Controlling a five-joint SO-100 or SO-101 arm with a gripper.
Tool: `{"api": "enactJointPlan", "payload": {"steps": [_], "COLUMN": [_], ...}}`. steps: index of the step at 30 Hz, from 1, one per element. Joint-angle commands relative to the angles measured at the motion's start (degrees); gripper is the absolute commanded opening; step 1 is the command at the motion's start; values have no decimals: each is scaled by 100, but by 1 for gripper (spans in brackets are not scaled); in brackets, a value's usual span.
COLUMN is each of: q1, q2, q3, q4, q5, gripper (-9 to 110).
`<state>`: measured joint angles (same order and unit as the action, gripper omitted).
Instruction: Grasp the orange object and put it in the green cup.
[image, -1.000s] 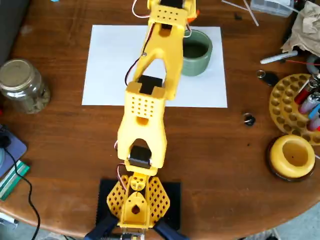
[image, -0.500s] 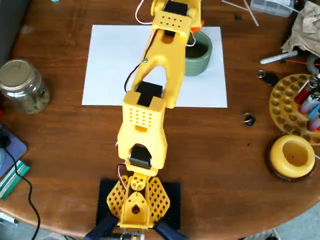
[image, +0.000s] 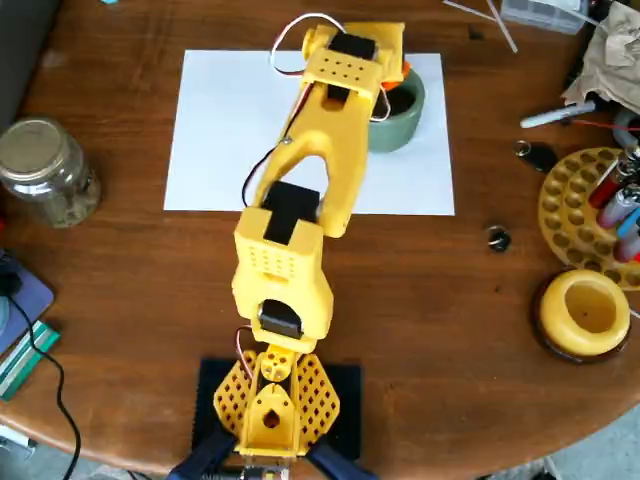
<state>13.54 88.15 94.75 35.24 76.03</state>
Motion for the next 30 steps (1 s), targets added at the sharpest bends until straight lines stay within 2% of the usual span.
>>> {"api": "enactJointPlan", "payload": {"steps": [1, 13, 30], "q1": [0, 9, -44], "q2": [343, 396, 545], "q3": [123, 633, 650], "q4": [-193, -686, -686], "q5": [-9, 18, -18], "gripper": [0, 0, 0]}}
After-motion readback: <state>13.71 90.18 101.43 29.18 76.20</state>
